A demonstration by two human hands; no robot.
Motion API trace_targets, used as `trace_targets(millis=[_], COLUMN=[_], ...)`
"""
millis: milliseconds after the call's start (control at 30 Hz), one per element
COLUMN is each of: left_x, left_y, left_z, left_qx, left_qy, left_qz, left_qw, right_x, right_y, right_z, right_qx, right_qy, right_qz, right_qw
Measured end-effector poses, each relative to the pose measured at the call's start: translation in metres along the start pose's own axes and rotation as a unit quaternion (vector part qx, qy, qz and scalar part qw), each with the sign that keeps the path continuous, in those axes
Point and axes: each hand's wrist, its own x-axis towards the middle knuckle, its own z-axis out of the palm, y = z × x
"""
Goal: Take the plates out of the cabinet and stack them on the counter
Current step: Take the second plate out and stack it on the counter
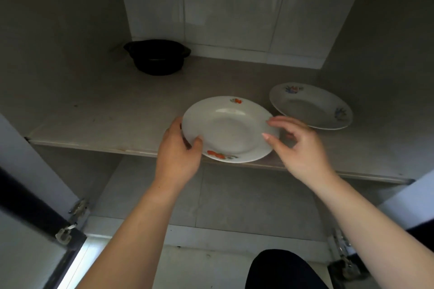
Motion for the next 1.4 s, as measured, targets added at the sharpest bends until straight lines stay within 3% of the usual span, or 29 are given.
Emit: trace_targets(millis=[167, 267, 700, 933, 1400], left_x=[0.002, 0.000, -0.024, -0.010, -0.039], left_y=[0.004, 0.006, 0.007, 0.008, -0.014], left_z=[0.005, 0.003, -0.019, -0.019, -0.069], left_qx=[-0.057, -0.070, -0.028, -0.088, -0.028], left_qy=[0.005, 0.008, 0.010, 0.011, 0.062], left_qz=[-0.028, -0.039, -0.015, -0.050, -0.100], left_qw=[0.998, 0.997, 0.999, 0.995, 0.993], right_x=[0.012, 0.010, 0.001, 0.006, -0.006], right_y=[0.012, 0.009, -0.009, -0.019, -0.051], right_z=[0.013, 0.018, 0.015, 0.013, 0.037], right_qx=[0.083, 0.133, 0.128, 0.170, 0.160], right_qy=[-0.012, -0.015, -0.063, -0.079, -0.140], right_qz=[0.175, 0.218, 0.262, 0.274, 0.184], right_qw=[0.981, 0.967, 0.954, 0.943, 0.960])
